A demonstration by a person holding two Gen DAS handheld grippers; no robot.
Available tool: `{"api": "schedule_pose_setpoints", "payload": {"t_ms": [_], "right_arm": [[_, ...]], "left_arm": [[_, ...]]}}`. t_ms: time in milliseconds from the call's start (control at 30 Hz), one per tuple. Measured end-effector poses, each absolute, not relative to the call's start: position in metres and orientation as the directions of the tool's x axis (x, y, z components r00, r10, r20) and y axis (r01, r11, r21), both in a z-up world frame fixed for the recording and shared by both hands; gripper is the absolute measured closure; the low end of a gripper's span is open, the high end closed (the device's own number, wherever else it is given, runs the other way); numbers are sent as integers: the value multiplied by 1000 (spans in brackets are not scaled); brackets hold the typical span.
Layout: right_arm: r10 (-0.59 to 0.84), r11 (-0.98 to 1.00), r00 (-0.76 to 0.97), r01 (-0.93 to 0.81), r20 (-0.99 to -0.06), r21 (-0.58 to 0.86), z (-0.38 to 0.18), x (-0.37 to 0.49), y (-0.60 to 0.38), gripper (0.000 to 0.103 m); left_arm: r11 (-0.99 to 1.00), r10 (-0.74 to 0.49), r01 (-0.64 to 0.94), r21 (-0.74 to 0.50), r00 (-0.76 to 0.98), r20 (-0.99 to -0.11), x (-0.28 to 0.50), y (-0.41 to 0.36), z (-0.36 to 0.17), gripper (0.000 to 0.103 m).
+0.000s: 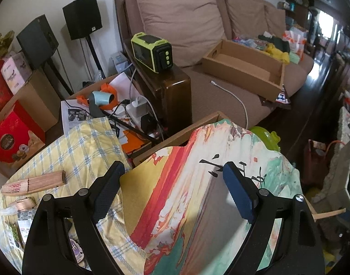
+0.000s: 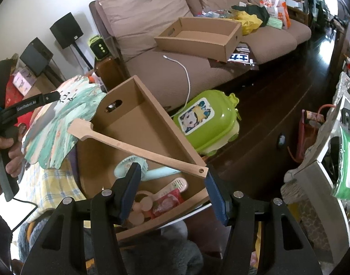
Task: Organize objects
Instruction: 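Carry the painted fan and wooden spatula over the cardboard box with both grippers, then open the left gripper to drop the fan into the box while the right gripper releases the spatula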
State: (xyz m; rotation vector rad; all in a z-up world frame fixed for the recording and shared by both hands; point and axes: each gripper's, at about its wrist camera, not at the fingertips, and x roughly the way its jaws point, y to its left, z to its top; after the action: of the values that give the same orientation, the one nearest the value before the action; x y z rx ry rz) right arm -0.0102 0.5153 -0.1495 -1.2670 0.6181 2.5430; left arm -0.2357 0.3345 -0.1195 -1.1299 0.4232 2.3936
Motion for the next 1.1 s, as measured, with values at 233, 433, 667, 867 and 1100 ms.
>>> {"api": "schedule_pose_setpoints", "payload": {"t_ms": [233,433,667,867,1100], "right_arm": [[-10,-884,-574,-378,-819,276,-162,-14,511,44],[-25,-888,-563,-367,-826,277,-168,-17,506,44],[-45,-890,-552,-356,-832,284,-172,-19,505,44],[-62,-897,-530,-342,-846,280,-177,-21,502,44],[-88,-907,-526,-309,-846,287,-174,-20,502,44]], "left_arm": [[-842,256,-528,110,-571,-780,-243,343,-127,17],[-846,248,-523,98,-550,-797,-258,347,-145,17],[-866,240,-496,64,-525,-816,-265,344,-162,17],[-866,240,-494,74,-541,-806,-266,349,-163,17],[-866,224,-494,84,-532,-817,-272,362,-172,18]]}}
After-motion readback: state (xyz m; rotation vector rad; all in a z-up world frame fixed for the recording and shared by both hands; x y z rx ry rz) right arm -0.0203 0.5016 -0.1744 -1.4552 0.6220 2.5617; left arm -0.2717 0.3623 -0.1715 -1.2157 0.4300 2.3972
